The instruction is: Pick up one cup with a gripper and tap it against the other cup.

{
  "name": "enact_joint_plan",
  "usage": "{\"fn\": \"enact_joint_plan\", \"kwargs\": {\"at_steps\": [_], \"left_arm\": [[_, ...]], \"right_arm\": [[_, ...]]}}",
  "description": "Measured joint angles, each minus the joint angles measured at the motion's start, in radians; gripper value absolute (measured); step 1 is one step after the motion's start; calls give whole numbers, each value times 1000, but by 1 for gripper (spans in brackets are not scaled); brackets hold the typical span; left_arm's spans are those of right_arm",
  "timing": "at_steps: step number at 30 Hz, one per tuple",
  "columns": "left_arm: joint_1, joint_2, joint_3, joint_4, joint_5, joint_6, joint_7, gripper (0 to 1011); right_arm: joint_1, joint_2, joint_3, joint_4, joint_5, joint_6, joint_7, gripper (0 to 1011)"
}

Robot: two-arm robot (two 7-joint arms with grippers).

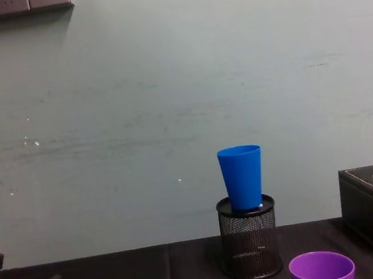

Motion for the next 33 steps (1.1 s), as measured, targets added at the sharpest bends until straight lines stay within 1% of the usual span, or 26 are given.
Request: {"fn": "enact_joint_plan", "kwargs": {"at_steps": [33], "left_arm": [[0, 0, 0, 0, 0, 0, 0, 1000]], "right_arm": [[0, 0, 0, 0, 0, 0, 0, 1010]]}}
